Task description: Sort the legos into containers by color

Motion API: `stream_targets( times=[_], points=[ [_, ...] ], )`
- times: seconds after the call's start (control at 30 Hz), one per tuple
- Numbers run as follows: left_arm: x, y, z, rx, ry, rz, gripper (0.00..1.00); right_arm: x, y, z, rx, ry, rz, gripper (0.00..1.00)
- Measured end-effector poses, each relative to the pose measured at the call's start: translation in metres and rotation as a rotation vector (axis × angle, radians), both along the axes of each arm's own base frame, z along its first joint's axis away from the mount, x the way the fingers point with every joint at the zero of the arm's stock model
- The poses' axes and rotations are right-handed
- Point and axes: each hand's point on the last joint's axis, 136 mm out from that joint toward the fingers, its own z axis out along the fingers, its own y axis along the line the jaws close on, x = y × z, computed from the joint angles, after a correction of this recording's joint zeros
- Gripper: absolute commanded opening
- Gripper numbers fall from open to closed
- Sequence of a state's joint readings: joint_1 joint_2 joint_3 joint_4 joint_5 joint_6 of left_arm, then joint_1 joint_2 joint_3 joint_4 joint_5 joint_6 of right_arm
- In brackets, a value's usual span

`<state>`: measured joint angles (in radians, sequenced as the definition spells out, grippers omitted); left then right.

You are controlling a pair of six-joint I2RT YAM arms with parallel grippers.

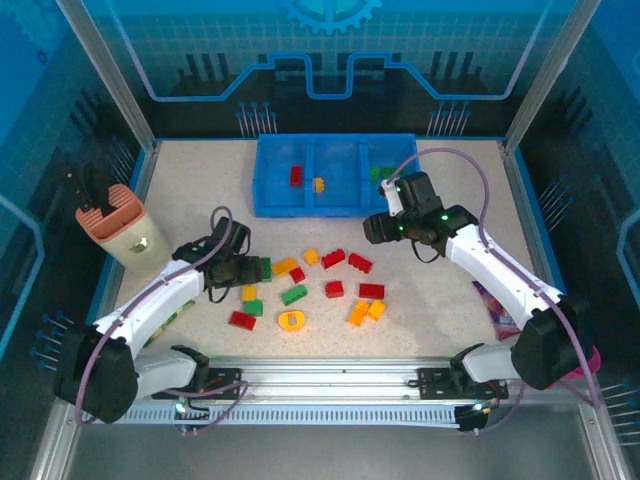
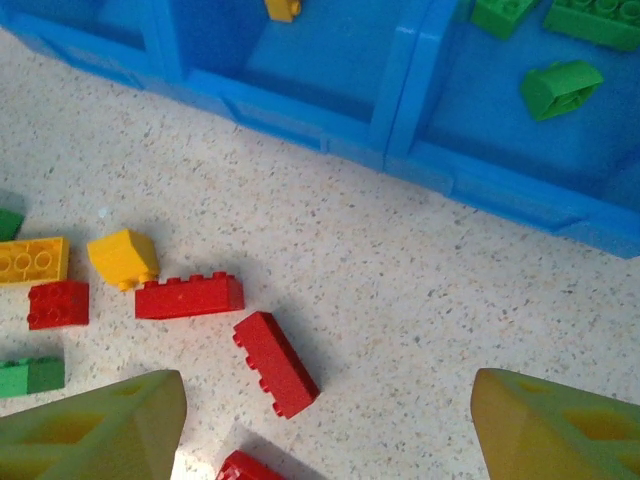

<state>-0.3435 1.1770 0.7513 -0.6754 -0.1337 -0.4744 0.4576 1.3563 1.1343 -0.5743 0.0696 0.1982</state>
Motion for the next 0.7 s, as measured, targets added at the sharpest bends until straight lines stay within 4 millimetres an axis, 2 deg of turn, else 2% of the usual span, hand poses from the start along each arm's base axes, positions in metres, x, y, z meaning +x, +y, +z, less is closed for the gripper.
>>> stream_targets(
  times=[0.33, 0.6, 0.7],
  points=[
    [-0.028, -0.008, -0.036, -0.007, 0.089, 0.010, 0.65, -0.005, 0.003, -0.003, -0.005, 0.022, 0.007, 0.77],
    [-0.020, -0.007, -0.046, 0.021, 0.084, 0.043, 0.64, -0.005, 0.008, -0.013, -0.017, 0.048, 0.017, 0.77],
    [-0.019, -0.006, -0.057, 0.039, 0.113, 0.054, 0.63, -0.004, 0.009, -0.016, -0.021, 0.056, 0.017, 0.77]
  ],
)
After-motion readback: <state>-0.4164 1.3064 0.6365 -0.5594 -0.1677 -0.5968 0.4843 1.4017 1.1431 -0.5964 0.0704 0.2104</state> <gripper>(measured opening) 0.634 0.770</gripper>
